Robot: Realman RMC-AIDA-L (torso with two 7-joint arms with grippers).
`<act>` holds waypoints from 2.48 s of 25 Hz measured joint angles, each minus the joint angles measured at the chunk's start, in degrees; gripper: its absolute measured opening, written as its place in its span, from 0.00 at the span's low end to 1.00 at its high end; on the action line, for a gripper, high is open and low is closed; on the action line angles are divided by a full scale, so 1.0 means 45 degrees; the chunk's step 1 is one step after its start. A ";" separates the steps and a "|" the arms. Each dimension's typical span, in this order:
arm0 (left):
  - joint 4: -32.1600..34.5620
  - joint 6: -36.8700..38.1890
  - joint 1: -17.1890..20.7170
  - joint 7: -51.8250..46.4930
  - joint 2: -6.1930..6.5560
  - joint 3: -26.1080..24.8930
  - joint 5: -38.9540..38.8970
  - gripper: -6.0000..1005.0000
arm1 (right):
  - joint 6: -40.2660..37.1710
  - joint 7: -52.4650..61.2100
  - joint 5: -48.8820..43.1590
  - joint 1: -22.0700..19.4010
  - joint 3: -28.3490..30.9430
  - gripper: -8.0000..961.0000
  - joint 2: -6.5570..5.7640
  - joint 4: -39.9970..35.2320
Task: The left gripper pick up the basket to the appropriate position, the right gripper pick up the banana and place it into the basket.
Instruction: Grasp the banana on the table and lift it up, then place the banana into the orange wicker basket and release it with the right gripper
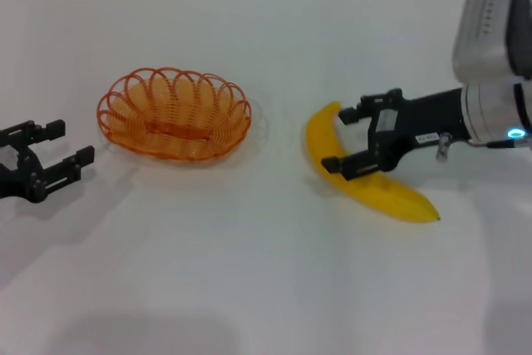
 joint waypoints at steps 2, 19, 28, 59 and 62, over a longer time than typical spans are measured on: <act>-0.0020 -0.0011 -0.0003 0.0016 -0.0003 0.0040 0.0046 0.62 | 0.0002 0.1176 -0.0634 -0.0200 -0.0758 0.93 0.0000 -0.0881; -0.0018 -0.0060 -0.0041 -0.0014 -0.0007 0.0139 0.0146 0.62 | 0.0639 0.4294 -0.3026 0.0027 -0.2619 0.89 -0.0003 -0.1495; -0.0012 -0.0060 -0.0057 0.0002 -0.0017 0.0139 0.0146 0.62 | 0.0643 0.4308 -0.2972 0.0177 -0.2555 0.77 -0.0023 -0.1340; -0.0011 -0.0079 0.0040 -0.0067 -0.0028 0.0118 0.0118 0.62 | 0.5663 0.5881 -0.1628 0.3925 -0.7951 0.49 0.0099 -0.1422; -0.0011 -0.0079 0.0011 -0.0074 -0.0027 0.0120 0.0119 0.62 | 0.6319 0.6399 -0.1628 0.4674 -0.8829 0.49 0.0156 -0.0462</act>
